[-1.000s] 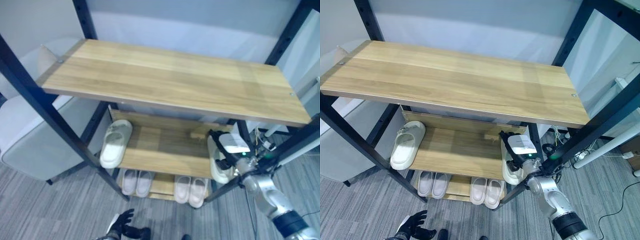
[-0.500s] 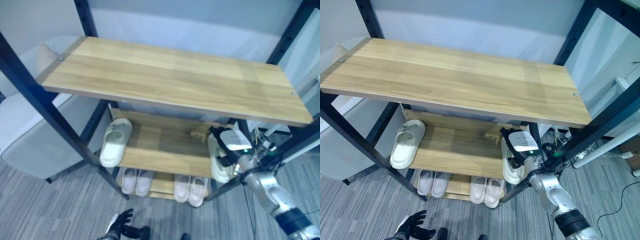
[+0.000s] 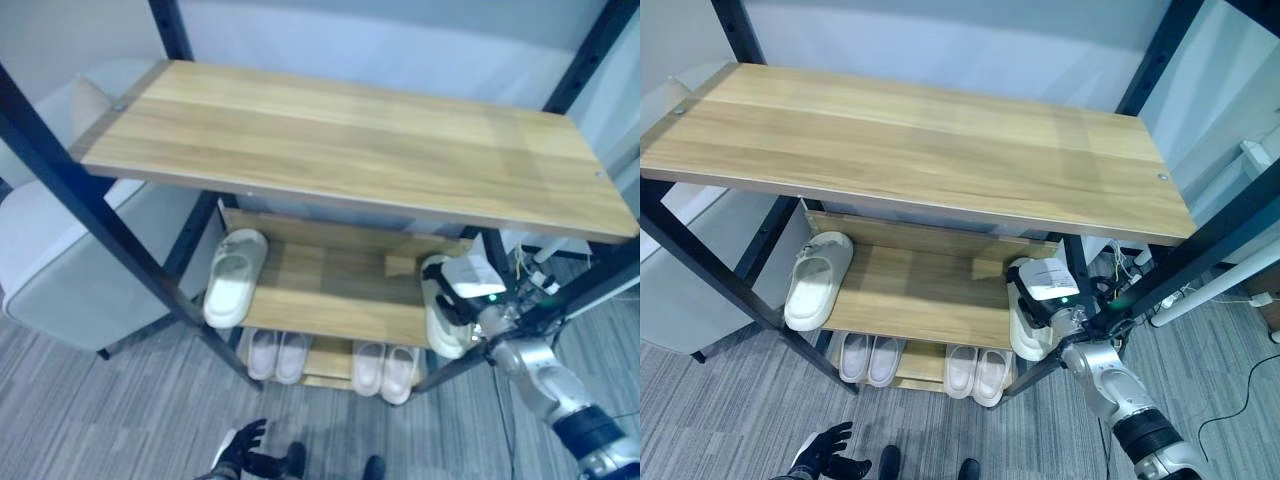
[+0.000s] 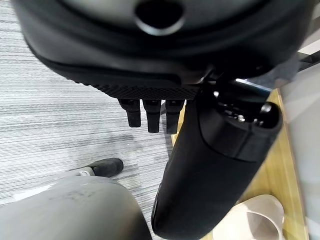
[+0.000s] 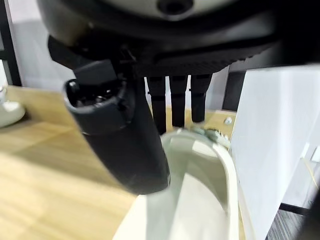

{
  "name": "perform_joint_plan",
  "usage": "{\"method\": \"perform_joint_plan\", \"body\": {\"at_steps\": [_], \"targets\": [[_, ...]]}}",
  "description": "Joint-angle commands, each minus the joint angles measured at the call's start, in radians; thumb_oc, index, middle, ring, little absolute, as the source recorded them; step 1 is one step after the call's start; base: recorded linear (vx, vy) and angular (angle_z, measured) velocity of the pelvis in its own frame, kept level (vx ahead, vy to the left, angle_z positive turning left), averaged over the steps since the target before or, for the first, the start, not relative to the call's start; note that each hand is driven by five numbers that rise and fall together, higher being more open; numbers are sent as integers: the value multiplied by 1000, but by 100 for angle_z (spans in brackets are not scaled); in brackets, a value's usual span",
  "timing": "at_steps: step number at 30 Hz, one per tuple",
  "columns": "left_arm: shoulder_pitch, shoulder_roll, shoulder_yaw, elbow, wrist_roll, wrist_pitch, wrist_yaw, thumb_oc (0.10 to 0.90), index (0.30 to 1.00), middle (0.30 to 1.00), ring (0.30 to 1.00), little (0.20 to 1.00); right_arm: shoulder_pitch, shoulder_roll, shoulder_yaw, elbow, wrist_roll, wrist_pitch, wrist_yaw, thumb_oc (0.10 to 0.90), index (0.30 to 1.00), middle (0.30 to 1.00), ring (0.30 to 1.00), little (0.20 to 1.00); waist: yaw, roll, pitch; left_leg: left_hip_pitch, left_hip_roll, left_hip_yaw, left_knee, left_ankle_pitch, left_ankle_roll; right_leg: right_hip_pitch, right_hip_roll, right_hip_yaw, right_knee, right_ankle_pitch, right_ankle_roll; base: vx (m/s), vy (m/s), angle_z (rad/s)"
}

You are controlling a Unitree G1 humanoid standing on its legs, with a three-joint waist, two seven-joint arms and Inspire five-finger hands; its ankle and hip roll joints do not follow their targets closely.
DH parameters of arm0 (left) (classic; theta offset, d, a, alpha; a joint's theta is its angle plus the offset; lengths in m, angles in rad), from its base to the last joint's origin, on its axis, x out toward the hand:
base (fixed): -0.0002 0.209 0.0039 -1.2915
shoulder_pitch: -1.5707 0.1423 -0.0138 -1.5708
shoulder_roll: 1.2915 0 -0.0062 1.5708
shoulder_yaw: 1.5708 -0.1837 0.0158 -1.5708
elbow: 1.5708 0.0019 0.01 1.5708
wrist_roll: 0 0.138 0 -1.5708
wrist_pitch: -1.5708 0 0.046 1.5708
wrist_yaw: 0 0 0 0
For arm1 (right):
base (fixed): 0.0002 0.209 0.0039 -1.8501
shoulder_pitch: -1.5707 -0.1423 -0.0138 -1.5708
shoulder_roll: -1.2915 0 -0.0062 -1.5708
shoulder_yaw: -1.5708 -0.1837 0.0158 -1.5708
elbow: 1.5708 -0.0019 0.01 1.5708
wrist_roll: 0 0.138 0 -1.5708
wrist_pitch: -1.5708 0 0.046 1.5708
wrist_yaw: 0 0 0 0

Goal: Arrange the slippers neatly on the shoe rack.

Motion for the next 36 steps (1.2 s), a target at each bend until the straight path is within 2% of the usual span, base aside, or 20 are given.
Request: {"method": "perform_joint_plan", "body": {"at_steps": [1,14,15,16,17,27,36], "targets": [[-54,-14,-45,20,-16,-30,7,800,900,900,900,900,-204,-106,-60,74,27,42,10,400,300,300,300,300,49,6,-26,23,22,23,-4,-57,-43,47,-77,-29,28,-40,99,10,8,7],[-61,-25,-41,24,-12,-32,16,800,900,900,900,900,-209,-27,-38,-2,46,4,17,400,300,300,300,300,58,6,-28,41,23,19,-4,-65,-41,65,-78,-37,35,-48,96,8,1,2],[-62,-26,-42,24,-12,-31,16,800,900,900,900,900,-212,-24,-37,-2,46,3,18,424,335,335,335,335,60,6,-28,41,24,19,-4,-65,-41,67,-78,-38,34,-49,95,0,0,0],[-61,-26,-42,24,-11,-30,16,800,900,900,900,900,-213,-22,-35,-3,45,4,21,585,578,578,578,578,61,4,-28,43,24,17,-4,-66,-41,69,-77,-40,33,-50,95,0,0,0],[-62,-27,-42,25,-11,-29,17,800,900,900,900,900,-214,-19,-34,-6,44,4,20,800,900,900,900,900,63,4,-27,43,24,17,-4,-66,-41,70,-77,-42,33,-50,95,0,0,0],[-57,-28,-31,33,1,-28,16,800,900,900,900,900,-179,-47,-53,-44,14,-6,28,800,900,900,900,900,63,-3,-26,51,28,13,-4,-70,-43,74,-77,-48,36,-51,96,2,-1,3],[-62,-32,-42,31,6,-28,14,800,900,900,900,900,-167,-94,-58,-19,-37,13,30,800,900,900,900,900,58,-4,-24,44,25,10,-4,-68,-43,67,-81,-50,38,-48,96,-2,2,2]]}}
